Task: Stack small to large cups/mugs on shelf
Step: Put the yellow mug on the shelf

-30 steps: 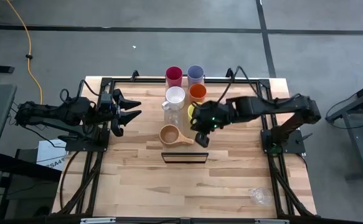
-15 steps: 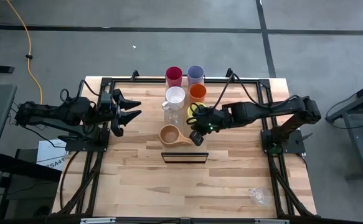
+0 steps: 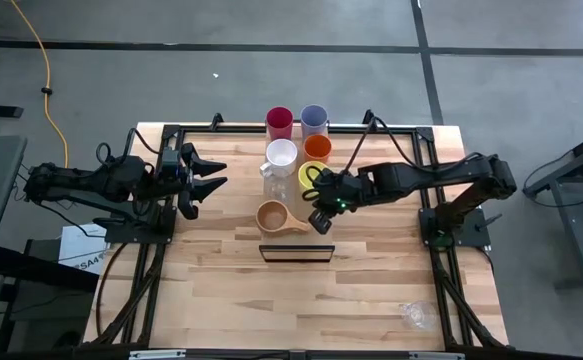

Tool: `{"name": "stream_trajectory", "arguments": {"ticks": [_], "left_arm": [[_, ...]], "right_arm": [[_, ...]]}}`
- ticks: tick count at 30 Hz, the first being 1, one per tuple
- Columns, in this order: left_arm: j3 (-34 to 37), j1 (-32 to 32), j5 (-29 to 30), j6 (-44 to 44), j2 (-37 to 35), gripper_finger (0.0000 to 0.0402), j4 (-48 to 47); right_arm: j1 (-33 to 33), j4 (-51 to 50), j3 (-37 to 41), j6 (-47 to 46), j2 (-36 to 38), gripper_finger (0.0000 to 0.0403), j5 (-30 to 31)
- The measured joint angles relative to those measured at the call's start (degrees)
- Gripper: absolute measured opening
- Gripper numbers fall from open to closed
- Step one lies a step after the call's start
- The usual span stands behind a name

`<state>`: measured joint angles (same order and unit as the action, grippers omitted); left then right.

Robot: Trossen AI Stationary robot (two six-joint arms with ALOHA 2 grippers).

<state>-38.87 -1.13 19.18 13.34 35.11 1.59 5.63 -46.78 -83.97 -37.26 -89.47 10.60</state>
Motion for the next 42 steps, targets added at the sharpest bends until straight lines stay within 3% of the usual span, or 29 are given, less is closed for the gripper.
{"name": "stream_trajectory", "arguments": {"ticks": [10,20,42], "left_arm": [[0.0,0.0,0.0,0.0,0.0,0.0179,0.02],[0.0,0.0,0.0,0.01,0.0,0.0179,0.04],[0.0,0.0,-0.02,0.01,0.0,0.0179,0.04]], "right_arm": [[-0.45,-7.93,-4.85,1.71,0.2,0.0,2.94],[-0.35,-9.98,-5.09,0.76,0.2,0.0,0.27],[-1.16,-17.75,-5.35,-0.14,0.15,0.0,1.4]]}}
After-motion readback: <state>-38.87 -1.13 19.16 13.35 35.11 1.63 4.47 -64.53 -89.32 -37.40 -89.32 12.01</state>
